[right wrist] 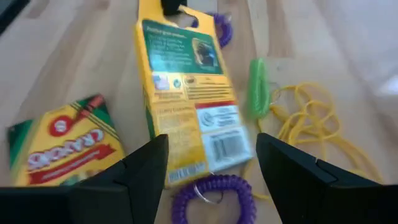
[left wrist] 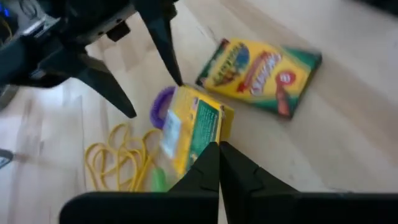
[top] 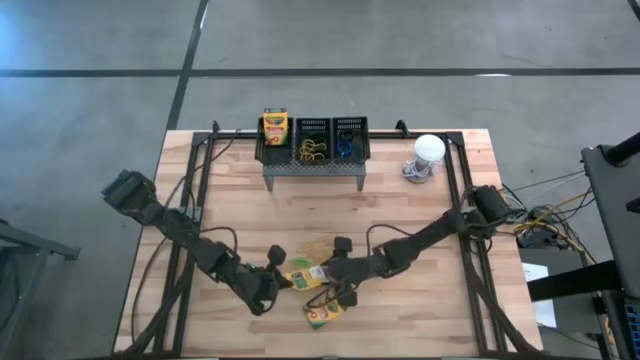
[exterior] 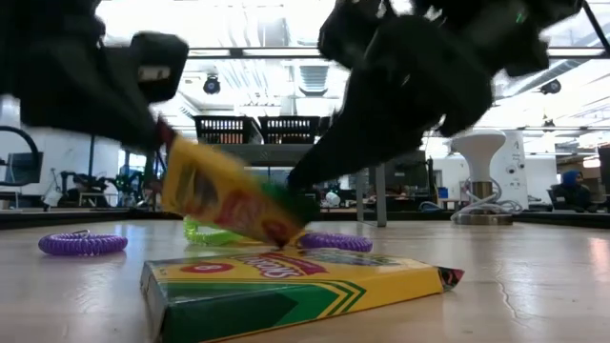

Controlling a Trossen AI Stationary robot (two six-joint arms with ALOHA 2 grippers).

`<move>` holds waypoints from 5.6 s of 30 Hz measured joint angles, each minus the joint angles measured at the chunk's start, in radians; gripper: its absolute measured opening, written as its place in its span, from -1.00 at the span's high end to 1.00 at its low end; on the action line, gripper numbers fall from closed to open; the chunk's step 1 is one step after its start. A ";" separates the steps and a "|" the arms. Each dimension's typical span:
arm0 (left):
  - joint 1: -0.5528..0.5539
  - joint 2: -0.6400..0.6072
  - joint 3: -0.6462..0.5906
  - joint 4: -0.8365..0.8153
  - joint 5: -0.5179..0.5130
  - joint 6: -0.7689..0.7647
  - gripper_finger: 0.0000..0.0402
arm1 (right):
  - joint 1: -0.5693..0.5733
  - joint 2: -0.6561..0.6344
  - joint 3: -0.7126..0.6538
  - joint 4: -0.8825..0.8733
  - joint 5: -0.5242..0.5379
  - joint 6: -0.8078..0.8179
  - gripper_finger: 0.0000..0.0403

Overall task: Pick & Place Office Desk Supplies
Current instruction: Put the yellow crayon box in the left black bin on the shelf

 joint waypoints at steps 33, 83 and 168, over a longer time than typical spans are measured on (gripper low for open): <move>0.819 -0.142 0.890 -1.200 -0.365 0.496 1.00 | 0.158 -0.079 -0.044 -0.097 0.401 0.004 -0.18; 1.000 -0.139 0.728 -0.979 -0.280 0.683 0.39 | 0.157 -0.078 -0.046 -0.089 0.399 0.004 -0.18; 0.979 -0.142 0.742 -1.055 -0.238 0.535 1.00 | 0.158 -0.078 -0.061 -0.087 0.399 0.028 -0.18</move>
